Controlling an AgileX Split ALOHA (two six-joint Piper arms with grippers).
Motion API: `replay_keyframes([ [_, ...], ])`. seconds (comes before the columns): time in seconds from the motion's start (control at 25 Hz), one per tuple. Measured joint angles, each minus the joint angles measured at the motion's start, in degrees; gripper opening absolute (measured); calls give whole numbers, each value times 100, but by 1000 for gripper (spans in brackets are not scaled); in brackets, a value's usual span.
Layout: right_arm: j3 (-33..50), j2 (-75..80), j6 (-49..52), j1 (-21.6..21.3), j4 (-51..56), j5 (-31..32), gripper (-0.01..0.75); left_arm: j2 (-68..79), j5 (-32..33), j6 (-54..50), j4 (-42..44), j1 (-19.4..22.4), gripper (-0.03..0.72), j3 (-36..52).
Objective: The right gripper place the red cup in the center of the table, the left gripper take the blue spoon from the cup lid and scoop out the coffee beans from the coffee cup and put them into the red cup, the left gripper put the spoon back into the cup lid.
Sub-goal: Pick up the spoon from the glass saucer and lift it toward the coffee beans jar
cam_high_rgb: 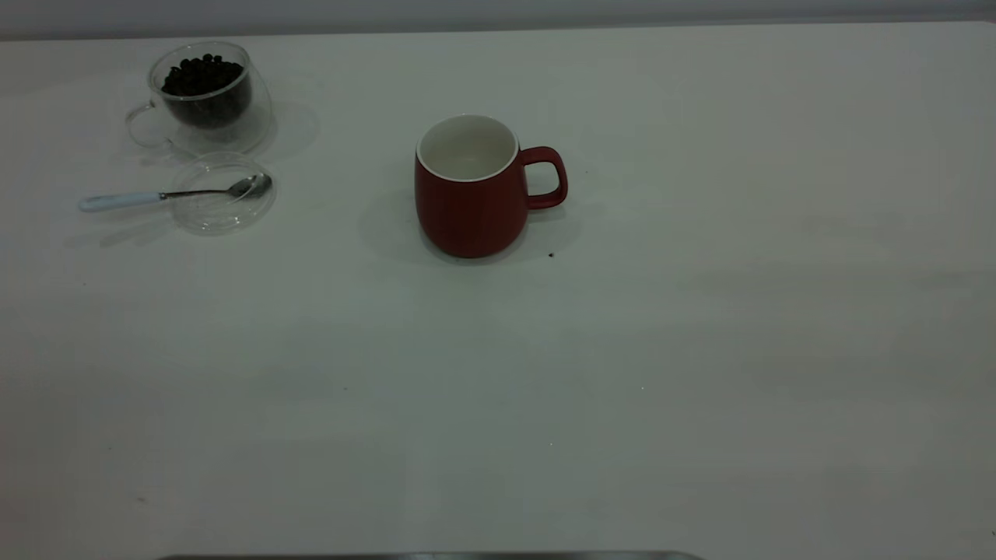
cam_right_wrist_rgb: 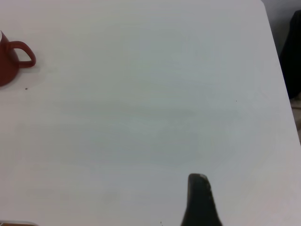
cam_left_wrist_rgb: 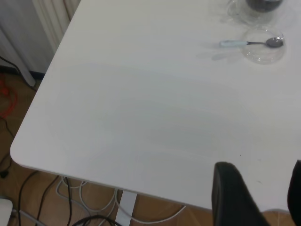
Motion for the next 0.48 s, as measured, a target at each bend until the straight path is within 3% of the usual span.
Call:
replay_keyframes([
  [0.48,0,0,0,0,0,0,535,0,0,0,0,0,354,0],
])
